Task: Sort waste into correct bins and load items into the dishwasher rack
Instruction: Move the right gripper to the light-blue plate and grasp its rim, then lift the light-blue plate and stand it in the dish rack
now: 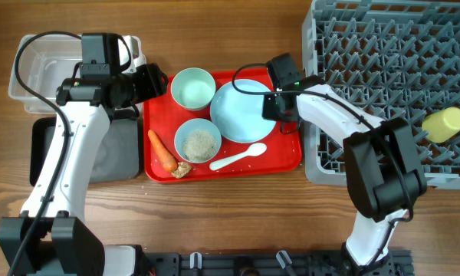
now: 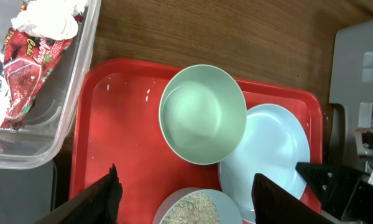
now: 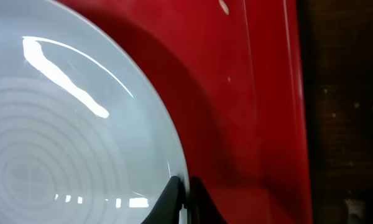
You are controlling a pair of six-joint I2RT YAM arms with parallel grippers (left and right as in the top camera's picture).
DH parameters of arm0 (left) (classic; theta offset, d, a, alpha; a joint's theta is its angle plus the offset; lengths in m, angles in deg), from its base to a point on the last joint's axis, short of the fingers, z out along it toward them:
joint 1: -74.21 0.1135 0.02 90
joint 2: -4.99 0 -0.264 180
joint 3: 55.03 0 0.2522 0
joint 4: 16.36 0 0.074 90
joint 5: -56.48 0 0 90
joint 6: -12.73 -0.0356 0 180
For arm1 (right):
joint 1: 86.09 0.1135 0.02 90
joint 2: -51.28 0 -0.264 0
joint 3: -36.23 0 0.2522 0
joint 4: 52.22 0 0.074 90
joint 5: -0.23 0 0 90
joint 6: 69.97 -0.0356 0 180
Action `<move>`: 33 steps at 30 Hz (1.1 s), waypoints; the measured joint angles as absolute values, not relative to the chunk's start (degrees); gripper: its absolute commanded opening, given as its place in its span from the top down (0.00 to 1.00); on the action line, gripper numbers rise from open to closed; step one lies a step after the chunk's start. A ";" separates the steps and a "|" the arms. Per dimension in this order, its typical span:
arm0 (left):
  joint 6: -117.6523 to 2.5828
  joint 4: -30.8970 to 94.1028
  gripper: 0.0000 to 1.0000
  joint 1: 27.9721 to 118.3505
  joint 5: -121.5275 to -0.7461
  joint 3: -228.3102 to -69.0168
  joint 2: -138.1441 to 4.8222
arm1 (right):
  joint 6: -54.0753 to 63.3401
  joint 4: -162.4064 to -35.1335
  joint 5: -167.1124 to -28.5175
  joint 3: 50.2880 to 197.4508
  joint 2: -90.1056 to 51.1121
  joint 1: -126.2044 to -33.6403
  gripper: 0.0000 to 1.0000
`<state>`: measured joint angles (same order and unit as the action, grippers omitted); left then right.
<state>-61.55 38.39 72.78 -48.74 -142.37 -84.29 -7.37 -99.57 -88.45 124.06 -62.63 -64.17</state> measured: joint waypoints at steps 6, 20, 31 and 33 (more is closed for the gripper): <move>-61.55 38.39 0.32 72.78 -48.74 -142.37 -84.29 | -7.32 -99.44 -89.32 125.10 -62.65 -65.81 0.96; -61.55 38.39 0.31 72.78 -48.74 -142.37 -84.29 | 0.83 -97.10 -86.26 129.26 -52.10 -71.69 0.96; -61.55 38.39 0.29 72.76 -48.74 -142.37 -84.29 | 15.98 -85.62 -69.50 130.09 -39.88 -77.53 0.96; -61.55 38.37 0.29 72.78 -48.70 -142.37 -84.29 | 21.22 -82.28 -63.47 130.09 -39.88 -78.82 0.96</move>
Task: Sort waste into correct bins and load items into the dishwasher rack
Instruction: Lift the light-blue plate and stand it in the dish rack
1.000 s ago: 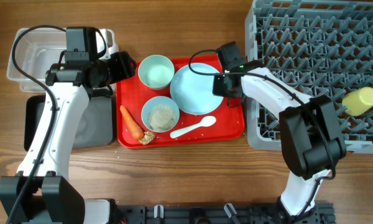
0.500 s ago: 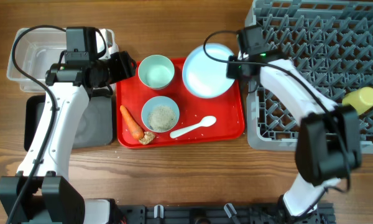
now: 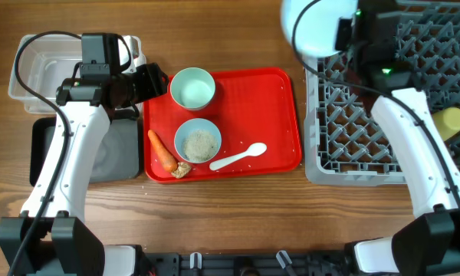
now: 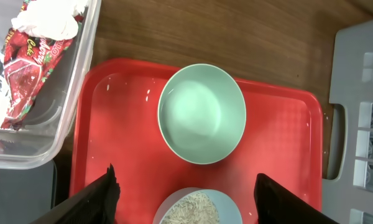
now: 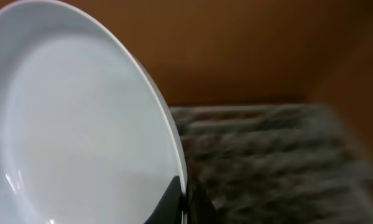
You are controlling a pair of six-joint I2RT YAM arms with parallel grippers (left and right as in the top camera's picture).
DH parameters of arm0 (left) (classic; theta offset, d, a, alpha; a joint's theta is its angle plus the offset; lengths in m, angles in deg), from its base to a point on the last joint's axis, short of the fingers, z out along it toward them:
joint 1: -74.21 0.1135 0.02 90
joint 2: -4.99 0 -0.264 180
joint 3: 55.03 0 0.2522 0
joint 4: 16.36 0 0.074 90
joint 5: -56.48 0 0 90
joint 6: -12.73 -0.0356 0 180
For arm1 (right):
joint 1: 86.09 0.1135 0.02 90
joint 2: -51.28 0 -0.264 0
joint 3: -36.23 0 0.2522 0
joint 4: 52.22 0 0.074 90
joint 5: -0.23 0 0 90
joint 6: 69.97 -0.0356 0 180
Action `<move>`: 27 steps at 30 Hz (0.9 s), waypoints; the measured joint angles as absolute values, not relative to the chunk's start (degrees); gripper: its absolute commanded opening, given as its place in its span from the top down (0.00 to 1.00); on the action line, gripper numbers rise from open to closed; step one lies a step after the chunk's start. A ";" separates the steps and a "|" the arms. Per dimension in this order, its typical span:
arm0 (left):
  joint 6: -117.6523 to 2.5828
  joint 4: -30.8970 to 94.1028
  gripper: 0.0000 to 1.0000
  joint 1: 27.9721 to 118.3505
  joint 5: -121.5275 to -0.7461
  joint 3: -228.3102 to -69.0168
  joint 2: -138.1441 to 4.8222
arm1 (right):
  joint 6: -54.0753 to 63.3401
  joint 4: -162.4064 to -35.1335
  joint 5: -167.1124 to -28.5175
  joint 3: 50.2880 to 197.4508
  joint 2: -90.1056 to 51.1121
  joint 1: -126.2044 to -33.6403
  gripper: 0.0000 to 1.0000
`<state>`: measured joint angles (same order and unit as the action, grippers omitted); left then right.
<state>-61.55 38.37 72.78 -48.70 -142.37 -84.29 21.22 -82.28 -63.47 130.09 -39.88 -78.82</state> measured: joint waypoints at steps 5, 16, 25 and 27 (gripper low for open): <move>-61.55 38.43 0.29 72.78 -48.44 -142.37 -84.29 | 31.71 -72.86 -50.92 130.09 -39.88 -82.91 0.96; -61.55 38.39 0.30 72.78 -48.35 -142.37 -84.29 | 46.49 -65.08 -40.89 130.09 -40.42 -98.25 0.96; -61.55 38.41 0.32 72.78 -48.35 -142.37 -84.29 | 54.01 -62.63 -40.17 130.09 -47.66 -105.51 0.96; -61.55 38.37 0.32 72.78 -48.35 -142.37 -84.29 | 55.65 -60.99 -40.17 130.09 -50.26 -106.60 0.96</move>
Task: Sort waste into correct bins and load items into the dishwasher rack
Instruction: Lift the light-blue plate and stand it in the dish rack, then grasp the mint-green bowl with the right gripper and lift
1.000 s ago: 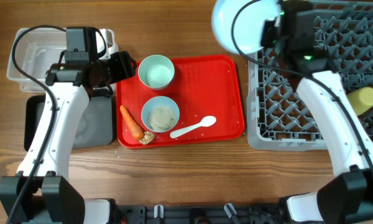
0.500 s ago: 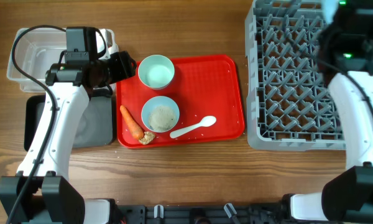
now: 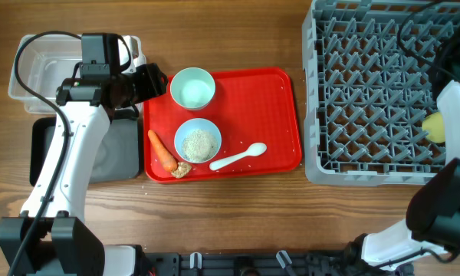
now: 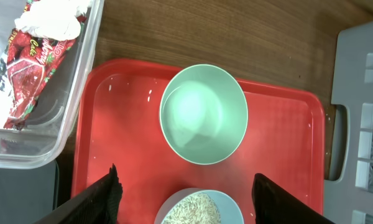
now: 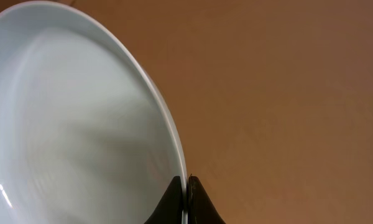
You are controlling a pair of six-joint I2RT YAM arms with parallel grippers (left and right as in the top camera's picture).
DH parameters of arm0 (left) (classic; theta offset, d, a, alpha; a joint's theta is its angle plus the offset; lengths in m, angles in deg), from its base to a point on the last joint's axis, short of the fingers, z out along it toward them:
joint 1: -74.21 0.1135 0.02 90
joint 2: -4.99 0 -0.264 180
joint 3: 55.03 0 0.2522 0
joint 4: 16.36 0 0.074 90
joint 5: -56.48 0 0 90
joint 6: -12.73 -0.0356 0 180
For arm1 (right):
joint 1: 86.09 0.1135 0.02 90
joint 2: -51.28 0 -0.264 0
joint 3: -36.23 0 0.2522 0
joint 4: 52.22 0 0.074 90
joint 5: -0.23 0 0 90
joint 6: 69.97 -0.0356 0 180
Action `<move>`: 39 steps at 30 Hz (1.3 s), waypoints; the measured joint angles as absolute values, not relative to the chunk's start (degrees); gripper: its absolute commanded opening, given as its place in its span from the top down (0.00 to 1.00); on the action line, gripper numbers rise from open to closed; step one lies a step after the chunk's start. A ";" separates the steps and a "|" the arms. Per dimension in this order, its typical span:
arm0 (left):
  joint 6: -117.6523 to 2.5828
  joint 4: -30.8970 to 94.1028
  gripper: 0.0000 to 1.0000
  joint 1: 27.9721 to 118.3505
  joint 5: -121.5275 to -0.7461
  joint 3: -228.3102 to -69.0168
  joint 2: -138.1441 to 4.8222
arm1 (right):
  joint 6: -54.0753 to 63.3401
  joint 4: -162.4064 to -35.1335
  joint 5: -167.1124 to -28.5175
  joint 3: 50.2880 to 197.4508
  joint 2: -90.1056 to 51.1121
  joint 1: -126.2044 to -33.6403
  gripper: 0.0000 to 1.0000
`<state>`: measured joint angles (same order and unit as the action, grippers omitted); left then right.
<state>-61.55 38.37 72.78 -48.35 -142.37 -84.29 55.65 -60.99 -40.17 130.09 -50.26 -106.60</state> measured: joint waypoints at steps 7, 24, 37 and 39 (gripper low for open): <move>-61.55 38.41 0.33 72.78 -48.35 -142.37 -84.29 | 60.52 -56.62 -40.17 130.09 -53.93 -108.37 0.96; -61.55 39.02 0.34 72.78 -48.35 -142.37 -84.29 | 62.14 -57.76 -42.83 130.09 -58.57 -108.06 0.14; -61.55 39.02 0.33 72.78 -48.35 -142.37 -84.29 | 62.29 -57.84 -43.75 130.09 -58.57 -100.37 0.00; -61.55 39.02 0.33 72.78 -48.35 -142.37 -84.29 | 61.55 -57.97 -44.43 130.09 -58.57 -98.73 0.00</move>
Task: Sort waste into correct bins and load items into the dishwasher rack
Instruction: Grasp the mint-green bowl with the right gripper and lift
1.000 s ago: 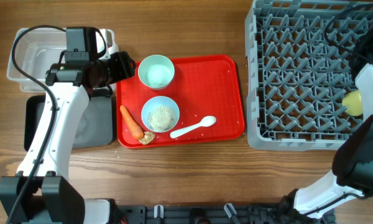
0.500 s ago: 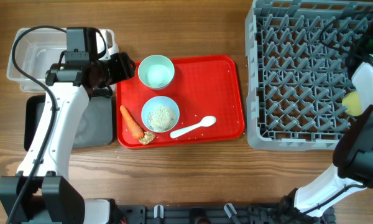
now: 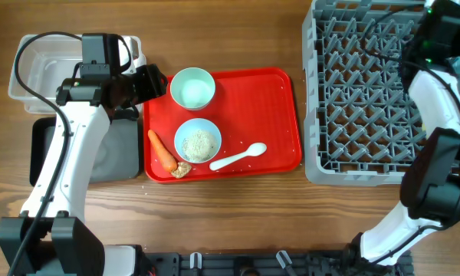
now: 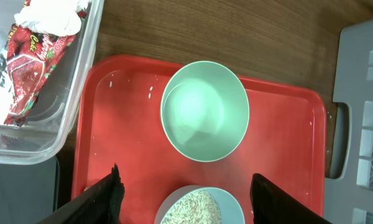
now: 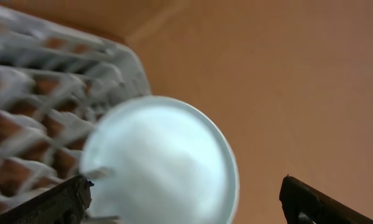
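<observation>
In the right wrist view a pale blue plate (image 5: 161,162) shows blurred at the edge of the grey dishwasher rack (image 5: 43,81). My right gripper (image 5: 193,199) stands wide open over it, touching nothing. The overhead view puts this gripper (image 3: 442,19) at the rack's far right corner, with the plate hidden there. My left gripper (image 4: 189,199) hangs open above the red tray (image 4: 286,143). Below it are an empty green bowl (image 4: 204,111) and a bowl of rice (image 4: 199,208).
On the tray (image 3: 280,115) also lie a carrot (image 3: 162,150), a white spoon (image 3: 238,157) and a food scrap (image 3: 182,169). A clear bin (image 3: 38,69) holding a red wrapper (image 4: 34,62) stands far left, a black bin (image 3: 111,149) in front of it. The rack (image 3: 368,100) fills the right side.
My right gripper was shut on the plate's rim; now its fingers are wide open and the plate sits free by the rack's edge. The left arm has barely moved.
My right gripper was shut on the plate's rim on the red tray. Then it held the plate high over the rack's left corner, the tray spot bare. Then it held the plate off to the far right. Now the plate is let go at the rack.
</observation>
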You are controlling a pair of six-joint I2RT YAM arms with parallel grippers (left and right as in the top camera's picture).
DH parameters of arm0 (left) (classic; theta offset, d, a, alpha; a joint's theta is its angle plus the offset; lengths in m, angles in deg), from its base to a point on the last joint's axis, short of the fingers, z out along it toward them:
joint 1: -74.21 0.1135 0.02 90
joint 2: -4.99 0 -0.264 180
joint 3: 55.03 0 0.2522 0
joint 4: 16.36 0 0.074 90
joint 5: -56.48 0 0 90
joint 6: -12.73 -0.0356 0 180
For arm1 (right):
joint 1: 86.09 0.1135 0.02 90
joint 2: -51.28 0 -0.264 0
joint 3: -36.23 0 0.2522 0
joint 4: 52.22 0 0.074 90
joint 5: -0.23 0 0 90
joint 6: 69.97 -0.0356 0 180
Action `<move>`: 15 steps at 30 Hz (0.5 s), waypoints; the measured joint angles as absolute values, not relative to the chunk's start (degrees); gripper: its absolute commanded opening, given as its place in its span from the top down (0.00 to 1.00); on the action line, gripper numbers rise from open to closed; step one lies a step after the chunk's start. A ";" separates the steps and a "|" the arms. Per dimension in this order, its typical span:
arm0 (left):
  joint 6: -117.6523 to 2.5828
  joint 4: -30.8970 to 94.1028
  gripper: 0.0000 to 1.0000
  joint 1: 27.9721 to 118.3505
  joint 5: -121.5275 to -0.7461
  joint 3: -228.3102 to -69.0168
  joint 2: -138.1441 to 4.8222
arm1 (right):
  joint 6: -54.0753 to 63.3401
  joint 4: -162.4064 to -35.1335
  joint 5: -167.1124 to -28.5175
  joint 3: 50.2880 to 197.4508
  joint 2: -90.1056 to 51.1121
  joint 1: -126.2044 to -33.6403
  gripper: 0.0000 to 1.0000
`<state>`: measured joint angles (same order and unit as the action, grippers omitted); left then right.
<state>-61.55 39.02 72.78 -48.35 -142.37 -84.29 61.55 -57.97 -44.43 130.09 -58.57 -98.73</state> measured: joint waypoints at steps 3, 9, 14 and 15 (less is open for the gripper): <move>-61.55 39.02 0.33 72.78 -48.35 -142.37 -84.29 | 59.21 -60.31 -47.31 130.09 -58.54 -95.87 0.00; -61.55 39.05 0.32 72.76 -48.35 -142.37 -84.29 | 48.76 -67.53 -64.63 130.11 -57.84 -87.23 0.10; -61.57 39.15 0.28 72.78 -48.35 -142.37 -84.29 | 40.22 -69.75 -82.50 130.11 -56.14 -79.32 0.19; -61.55 39.26 0.28 72.78 -48.33 -142.37 -84.29 | 38.82 -69.80 -85.35 130.11 -56.05 -77.49 0.20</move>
<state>-61.55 39.26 72.78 -48.33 -142.37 -84.29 38.82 -69.80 -85.35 130.11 -56.05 -77.49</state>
